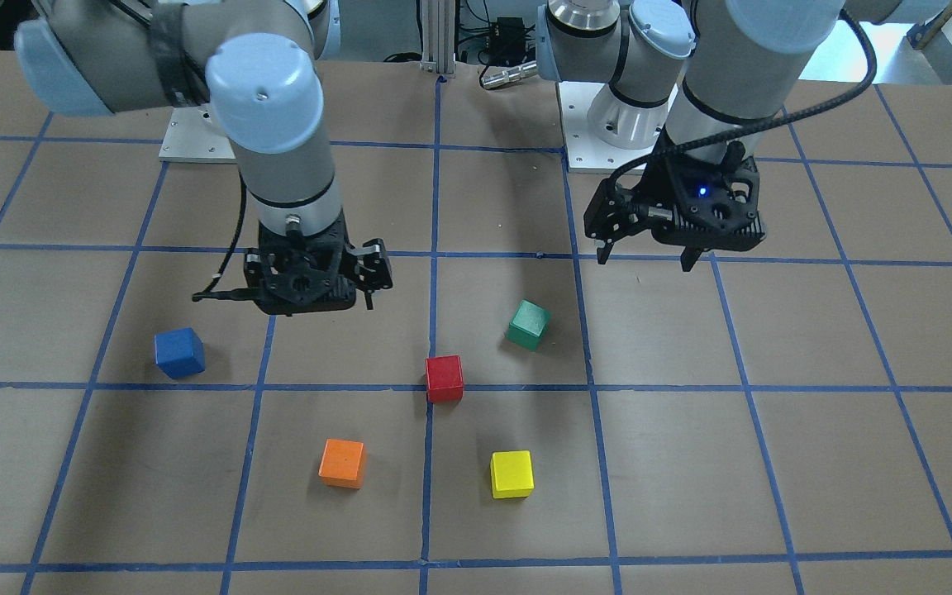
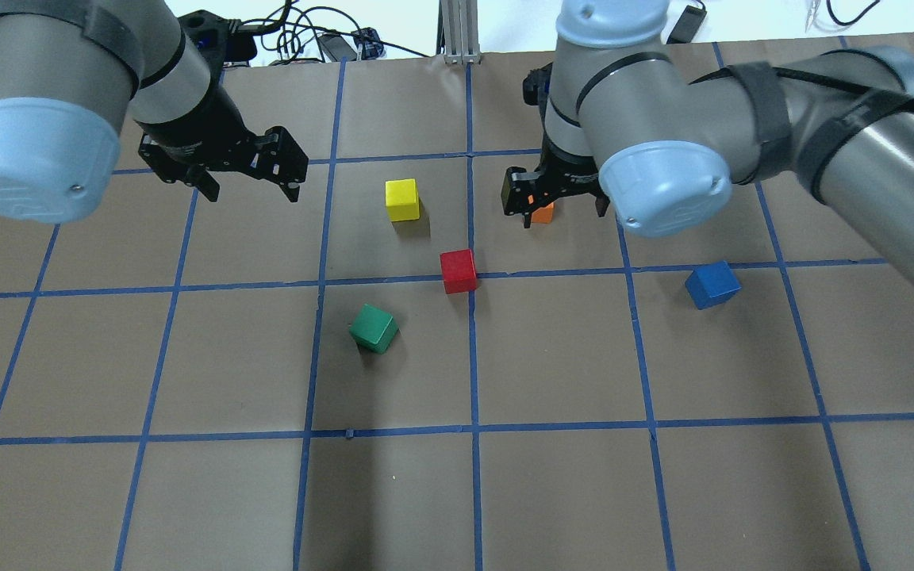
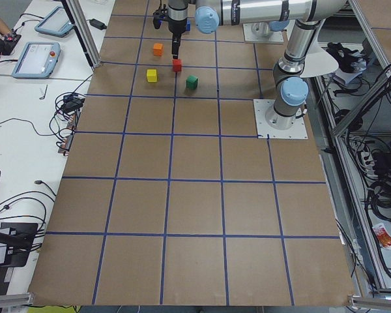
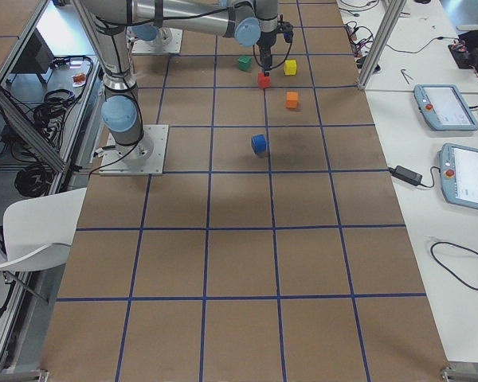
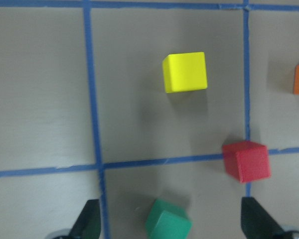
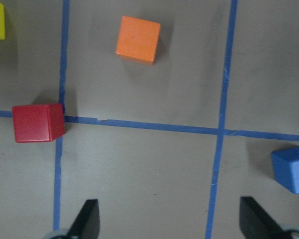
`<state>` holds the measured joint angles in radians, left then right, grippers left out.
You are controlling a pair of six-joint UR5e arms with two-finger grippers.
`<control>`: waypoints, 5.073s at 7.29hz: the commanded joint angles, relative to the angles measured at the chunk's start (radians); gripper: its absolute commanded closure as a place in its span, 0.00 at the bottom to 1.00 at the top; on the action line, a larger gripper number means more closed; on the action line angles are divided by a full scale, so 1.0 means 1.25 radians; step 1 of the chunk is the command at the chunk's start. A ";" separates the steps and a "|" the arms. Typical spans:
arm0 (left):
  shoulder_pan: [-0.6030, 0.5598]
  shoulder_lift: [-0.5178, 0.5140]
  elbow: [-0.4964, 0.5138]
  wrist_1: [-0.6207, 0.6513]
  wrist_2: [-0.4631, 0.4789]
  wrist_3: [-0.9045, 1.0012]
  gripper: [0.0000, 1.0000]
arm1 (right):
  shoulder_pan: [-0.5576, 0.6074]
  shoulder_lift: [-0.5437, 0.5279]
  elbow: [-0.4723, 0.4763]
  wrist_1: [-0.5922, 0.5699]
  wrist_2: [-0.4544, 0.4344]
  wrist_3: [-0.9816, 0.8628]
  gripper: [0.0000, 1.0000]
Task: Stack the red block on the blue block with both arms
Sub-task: 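Raise the left gripper back while the right gripper moves over the red cube, then lower the right gripper around the red cube and close on it, then lift the red cube and carry it above the blue cube with the right gripper, then lower the held red cube onto the blue cube with the right gripper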
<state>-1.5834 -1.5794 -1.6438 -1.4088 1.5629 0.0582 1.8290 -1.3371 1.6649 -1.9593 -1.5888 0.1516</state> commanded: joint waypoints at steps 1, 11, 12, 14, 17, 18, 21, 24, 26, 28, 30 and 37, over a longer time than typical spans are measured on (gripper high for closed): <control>-0.003 0.053 0.046 -0.100 0.057 0.002 0.00 | 0.072 0.088 -0.007 -0.108 0.002 0.105 0.00; 0.004 0.030 0.074 -0.108 0.022 0.002 0.00 | 0.136 0.236 -0.008 -0.204 0.003 0.124 0.00; 0.005 0.031 0.080 -0.106 0.026 0.002 0.00 | 0.136 0.241 -0.008 -0.208 0.003 0.124 0.00; 0.003 0.036 0.074 -0.108 0.027 0.001 0.00 | 0.136 0.257 -0.014 -0.235 0.018 0.117 0.00; 0.003 0.036 0.071 -0.106 0.022 0.001 0.00 | 0.136 0.265 -0.024 -0.224 0.018 0.116 0.73; 0.003 0.039 0.069 -0.106 0.022 0.001 0.00 | 0.136 0.262 -0.025 -0.223 0.019 0.118 0.94; 0.003 0.035 0.067 -0.106 0.022 0.002 0.00 | 0.131 0.205 -0.036 -0.173 0.035 0.124 1.00; 0.001 0.034 0.068 -0.106 0.023 0.001 0.00 | 0.014 0.061 -0.069 0.083 0.028 0.111 1.00; 0.001 0.034 0.067 -0.106 0.021 0.001 0.00 | -0.114 -0.015 -0.051 0.193 0.027 -0.059 1.00; 0.000 0.033 0.067 -0.106 0.021 0.001 0.00 | -0.202 -0.065 0.004 0.238 0.024 -0.222 1.00; 0.000 0.033 0.067 -0.106 0.021 0.001 0.00 | -0.297 -0.079 0.078 0.188 -0.031 -0.382 1.00; -0.005 0.030 0.062 -0.106 0.021 0.000 0.00 | -0.366 -0.095 0.261 -0.099 -0.029 -0.539 1.00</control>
<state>-1.5881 -1.5418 -1.5639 -1.5423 1.5892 0.0588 1.3805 -1.4565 1.9480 -2.0324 -1.6260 -0.5245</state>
